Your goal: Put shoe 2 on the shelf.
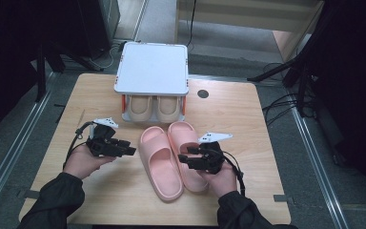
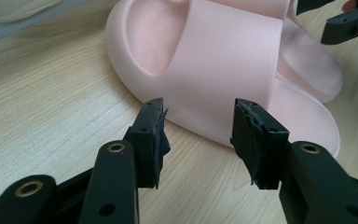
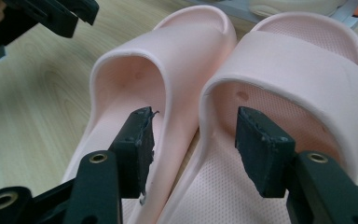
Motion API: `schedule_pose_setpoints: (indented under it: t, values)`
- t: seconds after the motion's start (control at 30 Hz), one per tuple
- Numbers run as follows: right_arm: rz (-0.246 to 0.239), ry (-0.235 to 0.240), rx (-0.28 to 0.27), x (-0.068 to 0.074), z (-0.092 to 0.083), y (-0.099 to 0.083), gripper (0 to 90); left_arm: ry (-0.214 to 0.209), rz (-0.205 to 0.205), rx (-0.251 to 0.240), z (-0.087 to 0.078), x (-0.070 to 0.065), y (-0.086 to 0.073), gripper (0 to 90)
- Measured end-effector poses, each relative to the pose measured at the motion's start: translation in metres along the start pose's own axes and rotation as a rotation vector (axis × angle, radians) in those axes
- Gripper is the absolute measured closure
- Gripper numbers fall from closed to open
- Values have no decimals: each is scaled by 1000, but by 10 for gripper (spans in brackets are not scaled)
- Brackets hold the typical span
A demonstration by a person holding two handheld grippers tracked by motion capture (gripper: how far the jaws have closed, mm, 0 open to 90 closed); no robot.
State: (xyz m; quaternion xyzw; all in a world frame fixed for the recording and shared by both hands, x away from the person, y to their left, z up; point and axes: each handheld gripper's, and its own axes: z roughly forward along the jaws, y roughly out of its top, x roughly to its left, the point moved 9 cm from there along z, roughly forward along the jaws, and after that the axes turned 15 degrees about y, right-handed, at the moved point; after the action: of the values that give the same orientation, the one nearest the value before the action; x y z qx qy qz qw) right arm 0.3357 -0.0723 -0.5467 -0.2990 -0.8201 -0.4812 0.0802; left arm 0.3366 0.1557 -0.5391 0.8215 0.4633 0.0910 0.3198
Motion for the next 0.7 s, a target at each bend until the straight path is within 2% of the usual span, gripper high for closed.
schedule_pose_setpoints:
  t: [0.3,0.57,0.7]
  values:
    - [0,-43,21,-8,16,-2,422,2,-2,3,2,2,0,531]
    - [-15,-48,20,-6,29,5,400,5,-6,4,3,3,-1,530]
    - [7,-57,7,-8,34,7,387,5,-6,4,2,3,-1,530]
